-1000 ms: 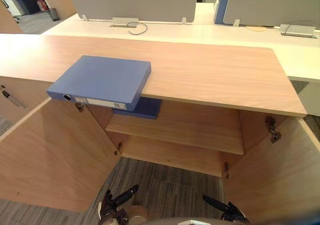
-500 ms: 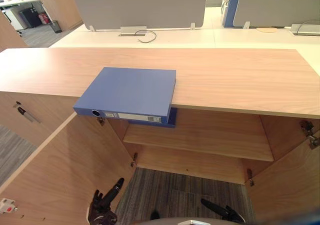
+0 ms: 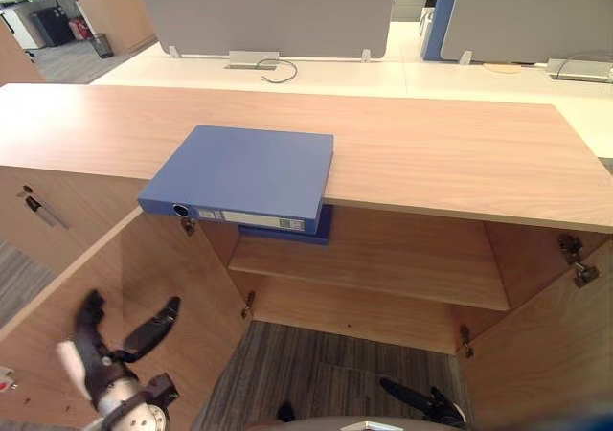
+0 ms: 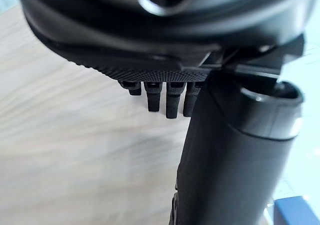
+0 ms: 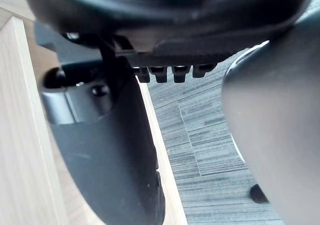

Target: Walk over to the cabinet, pick up the folder, carry it to the office cabinet, place the folder inside the office cabinet, then close the office cabinet door

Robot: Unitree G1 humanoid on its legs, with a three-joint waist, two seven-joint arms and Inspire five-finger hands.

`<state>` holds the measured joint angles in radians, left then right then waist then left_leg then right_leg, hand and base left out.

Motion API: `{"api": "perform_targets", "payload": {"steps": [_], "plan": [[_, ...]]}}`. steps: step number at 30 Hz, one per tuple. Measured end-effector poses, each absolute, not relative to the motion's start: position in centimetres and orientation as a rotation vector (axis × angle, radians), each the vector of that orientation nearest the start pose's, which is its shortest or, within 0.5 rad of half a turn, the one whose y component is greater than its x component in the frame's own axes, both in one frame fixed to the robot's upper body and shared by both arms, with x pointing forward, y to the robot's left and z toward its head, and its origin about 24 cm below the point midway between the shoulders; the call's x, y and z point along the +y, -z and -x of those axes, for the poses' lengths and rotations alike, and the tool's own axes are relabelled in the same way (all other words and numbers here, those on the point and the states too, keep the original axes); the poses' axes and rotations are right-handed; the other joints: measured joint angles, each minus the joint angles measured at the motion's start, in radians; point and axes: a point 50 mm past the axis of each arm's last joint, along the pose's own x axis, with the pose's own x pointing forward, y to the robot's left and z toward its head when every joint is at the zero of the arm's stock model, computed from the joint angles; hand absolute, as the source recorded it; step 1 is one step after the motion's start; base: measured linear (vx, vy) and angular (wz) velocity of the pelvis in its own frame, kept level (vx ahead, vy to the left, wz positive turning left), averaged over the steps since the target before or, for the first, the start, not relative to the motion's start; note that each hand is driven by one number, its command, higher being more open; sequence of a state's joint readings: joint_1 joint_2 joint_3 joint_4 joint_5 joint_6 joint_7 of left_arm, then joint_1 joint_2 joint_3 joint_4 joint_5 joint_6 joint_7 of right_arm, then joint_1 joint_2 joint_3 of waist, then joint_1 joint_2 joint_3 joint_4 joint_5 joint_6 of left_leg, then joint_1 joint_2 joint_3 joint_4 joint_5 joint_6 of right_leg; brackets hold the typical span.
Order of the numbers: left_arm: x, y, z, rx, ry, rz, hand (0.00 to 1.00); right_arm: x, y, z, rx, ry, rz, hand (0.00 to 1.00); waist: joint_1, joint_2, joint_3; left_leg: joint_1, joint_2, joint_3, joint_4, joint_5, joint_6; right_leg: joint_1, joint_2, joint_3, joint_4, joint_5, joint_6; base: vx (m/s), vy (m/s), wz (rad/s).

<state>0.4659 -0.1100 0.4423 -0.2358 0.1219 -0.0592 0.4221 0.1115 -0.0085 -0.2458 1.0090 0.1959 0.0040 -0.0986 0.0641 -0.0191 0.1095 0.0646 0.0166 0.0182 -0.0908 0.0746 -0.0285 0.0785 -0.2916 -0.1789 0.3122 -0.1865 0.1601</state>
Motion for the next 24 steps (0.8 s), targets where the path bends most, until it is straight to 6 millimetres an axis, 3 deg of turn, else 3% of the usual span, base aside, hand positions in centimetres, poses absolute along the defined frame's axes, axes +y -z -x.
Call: {"api": "perform_targets", "payload": {"steps": [3, 6, 12, 17, 24], "plan": [[27.6, -5.6, -11.0, -0.002, -1.108, -0.394, 1.0, -18.9, 16.4, -7.9, 1.112, 0.466, -0.233, 1.0, 0.022, -0.016, -0.008, -0.01, 0.01, -0.002, -0.001, 0.006, -0.012, 0.016, 0.006, -0.032, -0.043, -0.022, 0.006, -0.05, -0.145, 0.05], [27.1, -10.3, -12.1, -0.257, -1.265, -0.587, 1.0, -18.8, 16.5, -7.6, 1.123, 0.458, -0.209, 1.0, 0.029, -0.013, -0.016, -0.01, 0.013, -0.034, -0.001, 0.015, -0.025, 0.044, 0.018, -0.074, -0.058, -0.032, 0.001, -0.03, -0.117, 0.29], [23.4, -15.1, -14.8, -0.597, -1.163, -0.761, 1.0, -19.5, 16.9, -7.1, 1.182, 0.444, -0.161, 1.0, 0.039, -0.007, -0.031, -0.017, 0.015, -0.054, -0.001, 0.028, -0.04, 0.045, 0.032, -0.082, -0.07, -0.036, -0.002, 0.0, -0.035, 0.11], [22.0, -15.6, -15.8, -0.67, -1.026, -0.78, 1.0, -20.0, 16.9, -7.2, 1.192, 0.423, -0.117, 1.0, 0.034, -0.002, -0.033, -0.011, 0.021, -0.046, 0.003, 0.031, -0.04, 0.044, 0.039, -0.067, -0.07, -0.035, -0.003, 0.01, -0.011, -0.08], [20.8, -13.0, -17.8, -0.582, -0.76, -0.853, 1.0, -20.2, 16.9, -7.5, 1.205, 0.385, -0.071, 1.0, 0.036, -0.004, -0.028, -0.004, 0.026, -0.026, 0.003, 0.029, -0.043, 0.039, 0.042, -0.048, -0.069, -0.036, -0.005, -0.01, -0.005, -0.07]]}}
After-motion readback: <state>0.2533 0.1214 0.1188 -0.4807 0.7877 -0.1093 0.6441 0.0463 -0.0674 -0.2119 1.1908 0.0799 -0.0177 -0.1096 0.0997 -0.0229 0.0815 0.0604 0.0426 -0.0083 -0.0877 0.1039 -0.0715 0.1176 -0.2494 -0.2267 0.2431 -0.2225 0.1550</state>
